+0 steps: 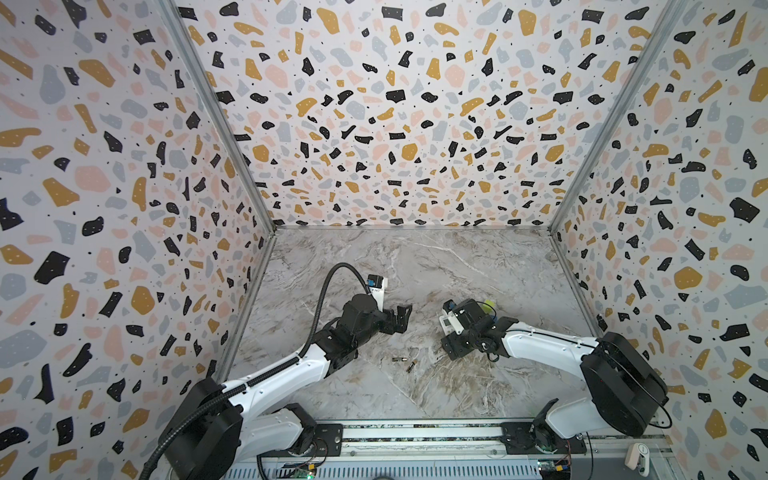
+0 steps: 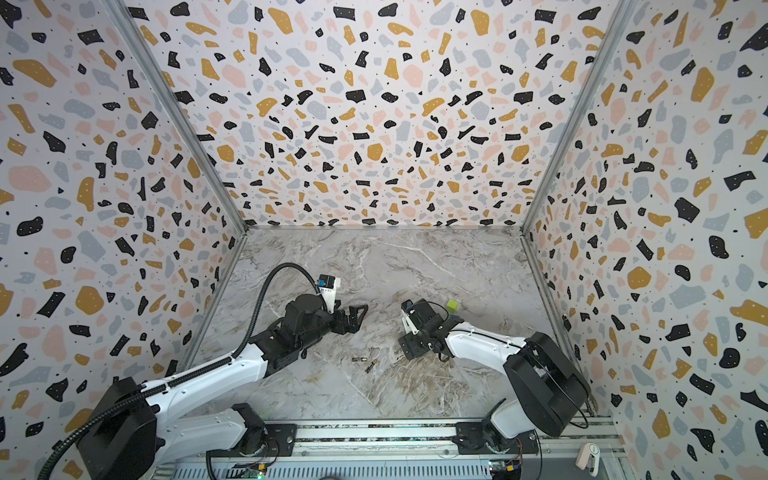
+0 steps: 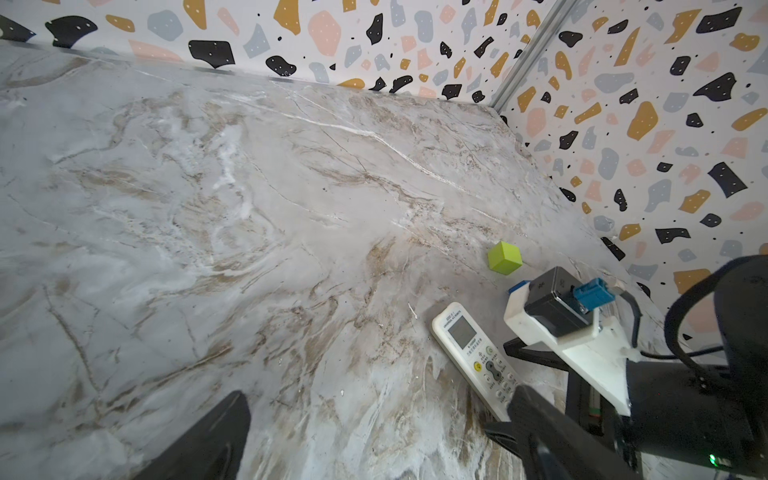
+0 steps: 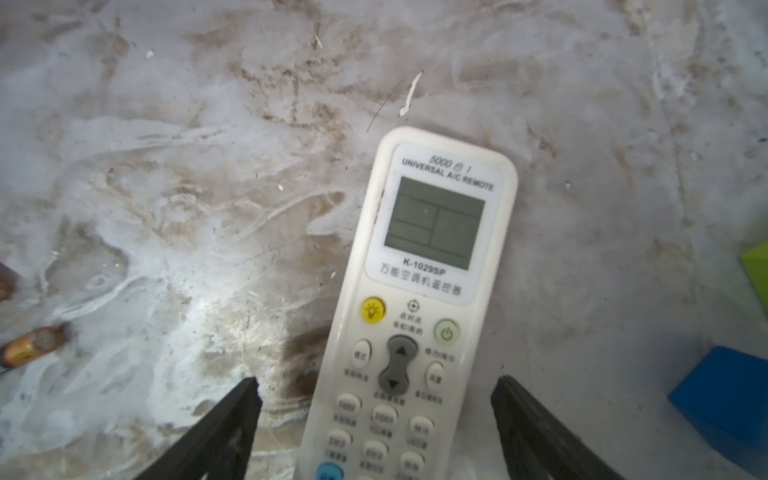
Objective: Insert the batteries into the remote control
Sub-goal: 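Grasp the white remote with the right gripper while the left arm moves forward, then lift the remote with the right gripper toward the left gripper while the left gripper approaches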
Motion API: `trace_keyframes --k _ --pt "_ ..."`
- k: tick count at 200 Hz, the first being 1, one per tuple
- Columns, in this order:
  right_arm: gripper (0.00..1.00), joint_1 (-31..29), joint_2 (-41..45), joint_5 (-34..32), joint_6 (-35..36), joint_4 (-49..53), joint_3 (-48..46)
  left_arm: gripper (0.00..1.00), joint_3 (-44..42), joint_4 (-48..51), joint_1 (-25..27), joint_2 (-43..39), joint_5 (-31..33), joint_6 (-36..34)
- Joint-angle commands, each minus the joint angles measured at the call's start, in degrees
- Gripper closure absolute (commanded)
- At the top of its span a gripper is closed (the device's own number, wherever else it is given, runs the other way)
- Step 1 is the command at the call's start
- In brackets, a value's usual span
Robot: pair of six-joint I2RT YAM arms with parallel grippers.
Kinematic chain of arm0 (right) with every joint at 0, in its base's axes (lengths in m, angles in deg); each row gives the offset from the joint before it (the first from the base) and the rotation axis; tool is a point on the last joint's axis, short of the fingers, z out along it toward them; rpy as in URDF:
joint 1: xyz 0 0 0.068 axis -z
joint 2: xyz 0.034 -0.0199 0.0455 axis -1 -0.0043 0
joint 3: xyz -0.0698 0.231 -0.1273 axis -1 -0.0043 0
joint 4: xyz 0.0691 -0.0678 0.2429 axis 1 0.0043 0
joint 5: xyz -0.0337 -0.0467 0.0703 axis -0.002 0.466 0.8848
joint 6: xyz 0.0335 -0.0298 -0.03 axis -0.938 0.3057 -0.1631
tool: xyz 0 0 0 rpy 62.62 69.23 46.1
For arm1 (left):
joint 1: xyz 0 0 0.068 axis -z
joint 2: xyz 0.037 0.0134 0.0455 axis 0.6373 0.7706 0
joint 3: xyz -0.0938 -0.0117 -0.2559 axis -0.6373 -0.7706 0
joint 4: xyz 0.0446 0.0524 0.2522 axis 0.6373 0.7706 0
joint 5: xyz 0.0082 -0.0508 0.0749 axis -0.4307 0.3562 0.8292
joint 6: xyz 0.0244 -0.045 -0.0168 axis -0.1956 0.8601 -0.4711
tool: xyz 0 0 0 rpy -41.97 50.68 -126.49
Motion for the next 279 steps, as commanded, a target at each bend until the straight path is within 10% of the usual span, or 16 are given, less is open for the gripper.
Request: trace_keyframes --k 1,123,174,279 --pt "0.17 -0.23 -0.09 -3.92 -1.46 3.65 2.1 0.0 2.07 -0.76 0.72 0.21 1.84 -0.27" --pt "0.48 -0.58 -1.75 -2.99 -1.6 2.62 1.17 0.01 2.85 3.53 0.75 -2.03 6.09 -3.78" --pt "0.91 -0.42 6.15 2.39 -0.46 0.54 1.06 0.0 6.05 3.55 0.75 -2.22 0.12 -4.86" --pt "1.0 10.71 28.75 49.32 -7.35 -31.52 -6.01 0.02 10.31 -9.96 0.75 -9.36 -31.78 -2.02"
